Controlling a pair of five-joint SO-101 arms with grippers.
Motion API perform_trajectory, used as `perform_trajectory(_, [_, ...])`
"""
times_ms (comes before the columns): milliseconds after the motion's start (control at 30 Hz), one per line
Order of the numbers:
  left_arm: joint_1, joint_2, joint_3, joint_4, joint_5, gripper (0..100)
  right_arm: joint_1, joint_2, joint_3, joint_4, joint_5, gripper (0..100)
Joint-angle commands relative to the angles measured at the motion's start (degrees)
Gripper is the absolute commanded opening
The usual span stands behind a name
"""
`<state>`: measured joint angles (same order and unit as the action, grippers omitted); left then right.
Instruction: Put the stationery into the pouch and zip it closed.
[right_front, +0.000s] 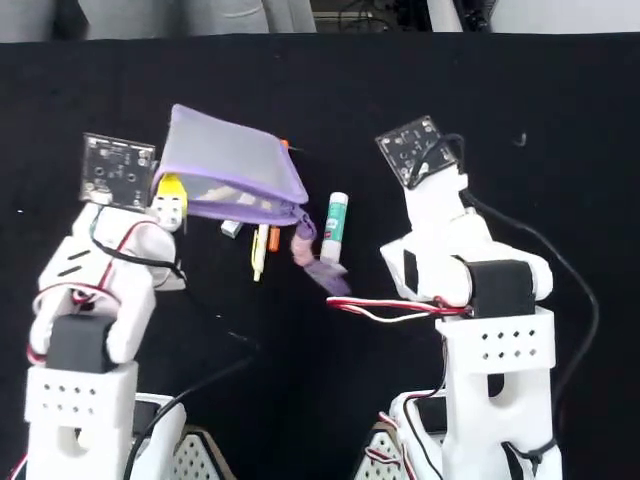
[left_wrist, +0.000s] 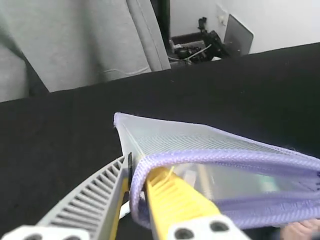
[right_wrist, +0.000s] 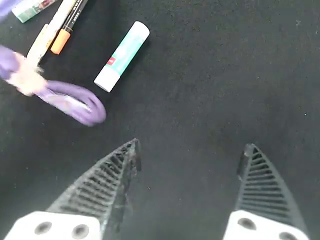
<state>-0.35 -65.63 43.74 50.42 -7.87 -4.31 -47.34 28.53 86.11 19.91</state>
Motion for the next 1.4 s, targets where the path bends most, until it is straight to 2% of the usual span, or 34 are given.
perform_trajectory(0, [-0.4,-0.9,-10.2,7.3,1.4,3,-0.6,-1.1,-0.1,-2.1,-0.7,30.8])
perform_trajectory(233, [-0.5,-0.5,-18.2,17.0,1.5,3,-0.6,-0.6,1.5,-5.2,-1.0,30.7])
perform_trajectory(400, [-2.7,2.1,-21.8,23.1,1.6,3,-0.6,7.0,-1.5,-5.2,-4.0,30.7])
perform_trajectory(533, [-7.1,4.3,-23.1,24.8,2.5,3,-0.8,15.2,-7.4,-5.3,-6.1,30.7])
perform_trajectory(833, [-12.3,4.5,-23.4,30.2,2.3,3,-9.6,30.6,-17.7,-8.8,-12.0,30.7])
perform_trajectory(1367, [-25.1,4.5,-17.8,31.1,2.3,3,-10.1,53.4,-21.7,-20.5,-21.0,30.7])
